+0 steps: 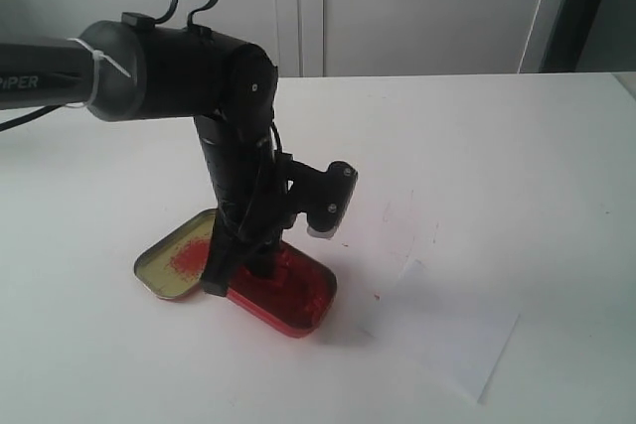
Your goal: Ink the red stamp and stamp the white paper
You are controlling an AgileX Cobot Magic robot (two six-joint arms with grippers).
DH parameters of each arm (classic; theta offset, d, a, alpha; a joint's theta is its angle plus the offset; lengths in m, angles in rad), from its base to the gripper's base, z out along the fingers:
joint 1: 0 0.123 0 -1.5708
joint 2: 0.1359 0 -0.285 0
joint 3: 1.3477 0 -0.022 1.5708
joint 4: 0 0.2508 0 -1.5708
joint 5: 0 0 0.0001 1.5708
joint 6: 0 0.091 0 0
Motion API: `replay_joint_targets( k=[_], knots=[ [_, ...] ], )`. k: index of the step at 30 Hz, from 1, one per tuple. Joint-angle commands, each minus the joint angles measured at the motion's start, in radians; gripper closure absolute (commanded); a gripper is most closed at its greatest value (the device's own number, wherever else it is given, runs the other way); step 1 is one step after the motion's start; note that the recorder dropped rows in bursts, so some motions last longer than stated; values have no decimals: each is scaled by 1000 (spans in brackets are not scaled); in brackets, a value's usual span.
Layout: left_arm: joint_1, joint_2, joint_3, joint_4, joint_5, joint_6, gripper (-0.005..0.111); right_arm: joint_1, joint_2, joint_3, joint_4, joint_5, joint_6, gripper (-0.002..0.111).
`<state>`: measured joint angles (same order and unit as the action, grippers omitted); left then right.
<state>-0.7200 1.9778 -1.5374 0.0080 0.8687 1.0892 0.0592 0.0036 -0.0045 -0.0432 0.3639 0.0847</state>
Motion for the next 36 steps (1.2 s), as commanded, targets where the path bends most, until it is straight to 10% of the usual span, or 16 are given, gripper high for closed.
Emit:
replay_joint_targets(
  k=[1, 36],
  knots=[
    [-2, 16, 2, 4, 17, -16, 107, 1, -4, 4, -6, -14, 0, 108],
    [-71, 53, 1, 233, 30, -148, 107, 1, -4, 4, -6, -14, 0, 108]
  ],
)
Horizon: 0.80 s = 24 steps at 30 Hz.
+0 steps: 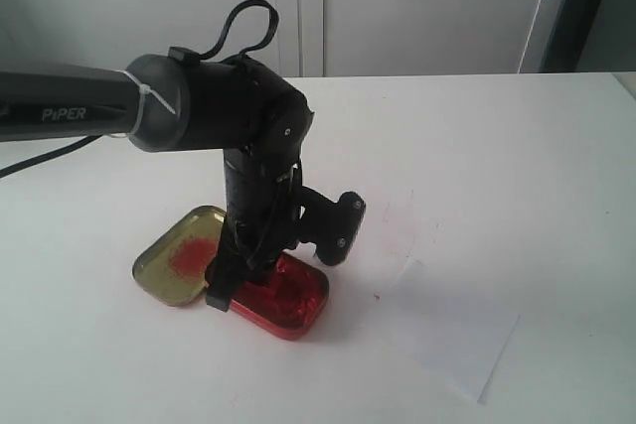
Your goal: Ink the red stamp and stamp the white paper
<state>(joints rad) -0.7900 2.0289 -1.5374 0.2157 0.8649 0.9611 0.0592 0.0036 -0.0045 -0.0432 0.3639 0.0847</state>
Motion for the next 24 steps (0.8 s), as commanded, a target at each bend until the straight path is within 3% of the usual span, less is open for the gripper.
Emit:
replay_joint_targets(
  k=[1, 24],
  knots=[
    [-3, -3, 1, 27, 39, -19, 107, 1, -4, 4, -6, -14, 0, 108],
    [-49, -17, -1, 115, 45, -71, 107, 1, -4, 4, -6, -14, 0, 108]
  ],
)
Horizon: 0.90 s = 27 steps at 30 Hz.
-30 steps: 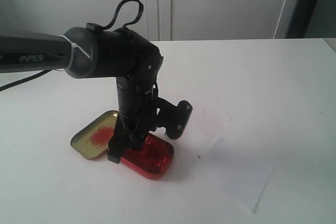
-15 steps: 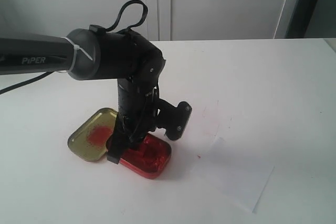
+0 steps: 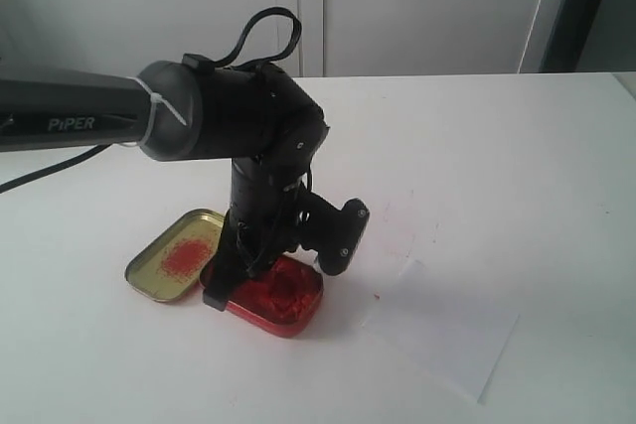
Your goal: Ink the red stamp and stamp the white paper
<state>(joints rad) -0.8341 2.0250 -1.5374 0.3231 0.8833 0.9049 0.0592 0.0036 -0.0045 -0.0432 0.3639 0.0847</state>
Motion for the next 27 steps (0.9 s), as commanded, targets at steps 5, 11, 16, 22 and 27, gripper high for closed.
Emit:
replay_joint_targets(
  k=[5, 11, 16, 22, 27],
  knots=[
    [-6, -26, -1, 7, 26, -15, 107, 1, -4, 4, -6, -14, 0, 108],
    [-6, -73, -1, 1, 28, -22, 107, 1, -4, 4, -6, -14, 0, 108],
    [-6, -90, -1, -1, 30, -86, 107, 1, -4, 4, -6, -14, 0, 108],
    [-6, -94, -1, -4, 28, -152, 107, 1, -4, 4, -6, -14, 0, 108],
    [-6, -94, -1, -4, 26, -195, 107, 1, -4, 4, -6, -14, 0, 108]
  ],
)
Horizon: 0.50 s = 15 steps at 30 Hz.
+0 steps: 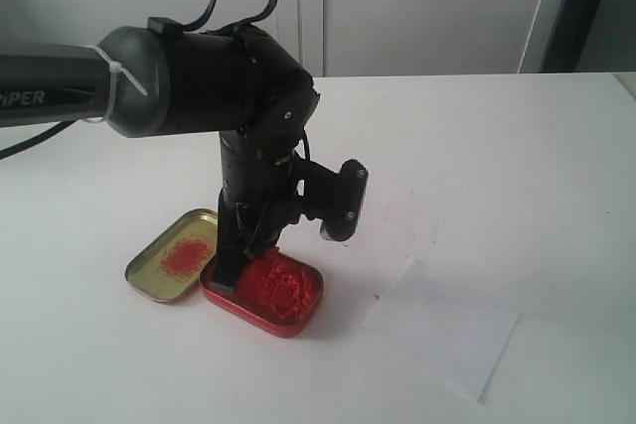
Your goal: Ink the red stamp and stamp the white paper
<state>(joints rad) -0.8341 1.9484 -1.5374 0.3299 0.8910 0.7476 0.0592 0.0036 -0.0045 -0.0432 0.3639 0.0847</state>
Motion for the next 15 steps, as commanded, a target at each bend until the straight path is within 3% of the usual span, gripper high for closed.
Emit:
replay_joint_targets(
  k=[1, 15],
  knots=[
    [-6, -17, -1, -12, 18, -42, 107, 1, -4, 4, -6, -14, 0, 108],
    [-6, -17, -38, -200, 26, -42, 107, 1, -4, 4, -6, -14, 0, 108]
  ],
)
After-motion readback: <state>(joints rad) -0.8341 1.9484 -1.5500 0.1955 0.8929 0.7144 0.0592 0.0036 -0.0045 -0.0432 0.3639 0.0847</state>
